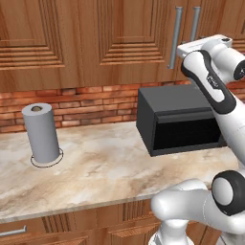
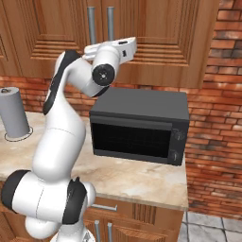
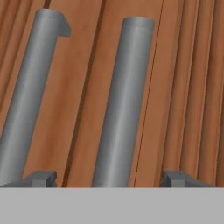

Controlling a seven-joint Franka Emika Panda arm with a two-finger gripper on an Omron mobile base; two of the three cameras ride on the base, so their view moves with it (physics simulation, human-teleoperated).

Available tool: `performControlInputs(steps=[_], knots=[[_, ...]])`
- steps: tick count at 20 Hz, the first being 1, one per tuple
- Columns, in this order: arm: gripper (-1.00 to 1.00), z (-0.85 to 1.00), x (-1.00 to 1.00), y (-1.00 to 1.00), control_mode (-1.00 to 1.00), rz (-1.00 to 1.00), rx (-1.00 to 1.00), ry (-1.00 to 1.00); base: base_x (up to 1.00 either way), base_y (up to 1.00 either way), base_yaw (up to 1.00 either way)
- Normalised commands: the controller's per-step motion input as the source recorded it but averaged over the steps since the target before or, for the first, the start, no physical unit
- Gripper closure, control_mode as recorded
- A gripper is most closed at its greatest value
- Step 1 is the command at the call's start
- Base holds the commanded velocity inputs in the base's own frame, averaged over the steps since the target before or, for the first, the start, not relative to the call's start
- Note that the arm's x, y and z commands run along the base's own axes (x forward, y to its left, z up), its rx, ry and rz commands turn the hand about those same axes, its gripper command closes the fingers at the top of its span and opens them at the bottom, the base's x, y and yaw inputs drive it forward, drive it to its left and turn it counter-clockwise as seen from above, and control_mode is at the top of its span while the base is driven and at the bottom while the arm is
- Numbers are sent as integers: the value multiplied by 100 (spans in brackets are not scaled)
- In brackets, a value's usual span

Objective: Open the cabinet directly in front. Then move the liquor and the cup to the dining counter with the jar on it.

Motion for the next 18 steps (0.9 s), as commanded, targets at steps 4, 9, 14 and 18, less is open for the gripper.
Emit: performControlInputs(steps=[4,9,14,18], knots=[[-100,0,34,0,-100,0,0,0,0,0,0],[100,0,32,1,-100,0,0,0,0,0,0],[100,0,23,5,-100,0,0,0,0,0,0],[100,0,17,19,-100,0,0,0,0,0,0]])
